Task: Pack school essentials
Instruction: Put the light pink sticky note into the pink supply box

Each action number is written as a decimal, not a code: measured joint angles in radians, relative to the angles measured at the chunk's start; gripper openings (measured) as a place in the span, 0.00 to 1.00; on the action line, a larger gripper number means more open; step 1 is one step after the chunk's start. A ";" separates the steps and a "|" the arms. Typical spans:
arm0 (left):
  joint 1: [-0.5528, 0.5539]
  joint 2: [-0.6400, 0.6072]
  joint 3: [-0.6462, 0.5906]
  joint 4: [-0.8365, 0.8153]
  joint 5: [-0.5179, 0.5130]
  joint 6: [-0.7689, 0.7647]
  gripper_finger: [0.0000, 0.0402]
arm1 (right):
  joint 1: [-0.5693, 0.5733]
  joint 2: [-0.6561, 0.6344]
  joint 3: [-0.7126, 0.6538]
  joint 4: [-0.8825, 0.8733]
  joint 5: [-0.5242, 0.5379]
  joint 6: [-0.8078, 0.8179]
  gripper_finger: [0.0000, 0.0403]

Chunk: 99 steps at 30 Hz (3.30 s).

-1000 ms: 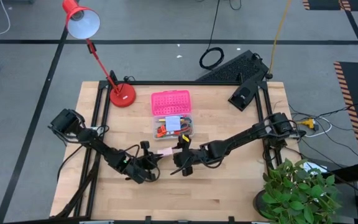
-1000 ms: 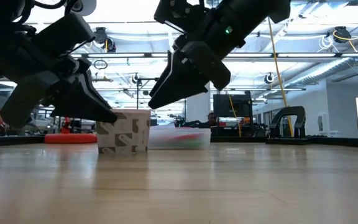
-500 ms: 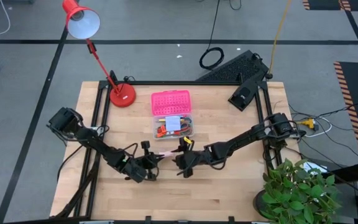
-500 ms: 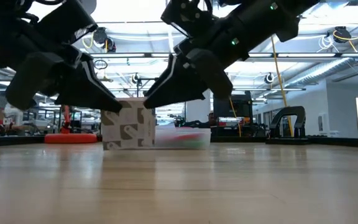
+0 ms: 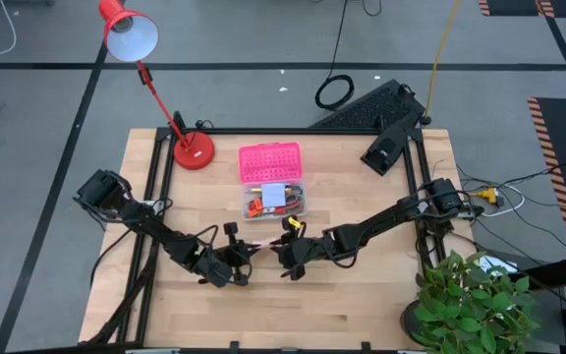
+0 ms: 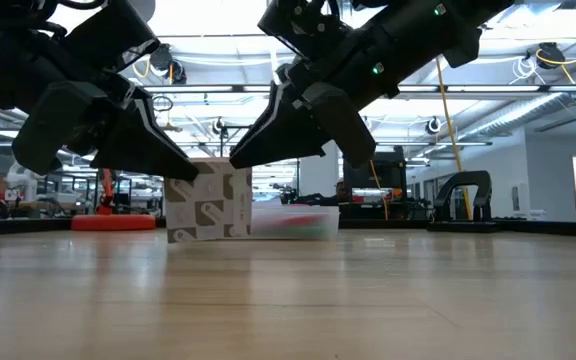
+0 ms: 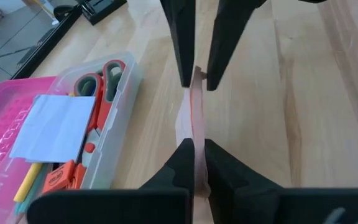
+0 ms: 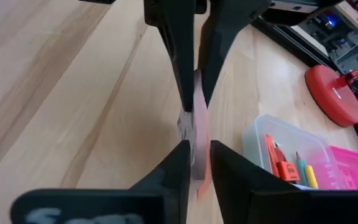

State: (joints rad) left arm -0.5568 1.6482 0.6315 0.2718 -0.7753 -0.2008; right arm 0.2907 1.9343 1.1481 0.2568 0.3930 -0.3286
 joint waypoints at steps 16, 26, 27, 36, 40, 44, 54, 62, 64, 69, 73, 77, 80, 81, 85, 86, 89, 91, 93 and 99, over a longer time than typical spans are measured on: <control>0.001 0.000 0.000 0.002 0.013 -0.012 0.03 | 0.005 0.000 -0.001 -0.029 0.030 0.001 0.52; 0.001 0.000 -0.001 0.003 0.025 -0.019 0.03 | 0.005 0.000 -0.001 -0.029 0.030 -0.014 0.18; 0.001 0.000 -0.001 0.003 0.025 -0.019 0.03 | 0.005 0.000 -0.001 -0.029 0.029 -0.019 0.15; 0.001 0.000 -0.001 -0.008 0.025 -0.023 0.04 | 0.005 0.000 -0.001 -0.030 0.022 -0.035 0.02; 0.001 0.000 -0.001 -0.008 0.024 -0.022 0.03 | 0.005 0.000 -0.001 -0.040 0.013 -0.037 0.03; 0.003 0.001 -0.001 -0.010 0.023 -0.023 0.08 | 0.004 0.000 0.000 -0.043 -0.004 -0.052 0.02; 0.008 -0.004 -0.002 -0.053 0.016 -0.101 0.42 | 0.000 -0.096 0.000 -0.196 -0.001 -0.097 0.01; 0.015 -0.155 -0.001 -0.330 0.004 -0.257 0.47 | -0.067 -0.240 0.000 -0.296 0.073 -0.192 0.01; 0.013 -0.199 -0.001 -0.418 -0.003 -0.314 0.47 | -0.095 -0.265 0.000 -0.292 0.084 -0.216 0.01; 0.012 -0.245 -0.001 -0.551 -0.010 -0.456 0.47 | -0.177 -0.278 0.000 -0.254 0.125 -0.260 0.01; 0.012 -0.245 -0.001 -0.557 -0.011 -0.510 0.47 | -0.229 -0.249 0.001 -0.191 0.180 -0.259 0.01; 0.012 -0.244 -0.001 -0.556 -0.014 -0.528 0.47 | -0.246 -0.206 0.001 -0.144 0.183 -0.275 0.01; 0.012 -0.244 -0.001 -0.555 -0.018 -0.530 0.47 | -0.245 -0.174 0.000 -0.129 0.183 -0.294 0.01; 0.013 -0.244 -0.001 -0.555 -0.018 -0.530 0.47 | -0.245 -0.167 0.000 -0.129 0.183 -0.294 0.01; 0.013 -0.244 -0.001 -0.551 -0.029 -0.525 0.47 | -0.245 -0.136 0.000 -0.123 0.183 -0.287 0.01; 0.013 -0.244 -0.001 -0.549 -0.032 -0.524 0.47 | -0.245 -0.135 0.000 -0.129 0.183 -0.286 0.01; 0.013 -0.244 -0.001 -0.548 -0.033 -0.523 0.47 | -0.245 -0.136 0.000 -0.117 0.183 -0.271 0.01; 0.013 -0.244 -0.001 -0.547 -0.033 -0.523 0.47 | -0.245 -0.135 -0.004 -0.107 0.184 -0.263 0.01; 0.012 -0.244 -0.001 -0.546 -0.033 -0.523 0.47 | -0.246 -0.135 -0.019 -0.079 0.183 -0.265 0.01; 0.011 -0.244 -0.001 -0.532 -0.032 -0.517 0.47 | -0.246 -0.135 -0.068 -0.023 0.183 -0.247 0.01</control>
State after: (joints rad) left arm -0.5453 1.4040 0.6304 -0.2605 -0.8078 -0.7181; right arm 0.0448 1.7995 1.0801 0.2338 0.5759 -0.5754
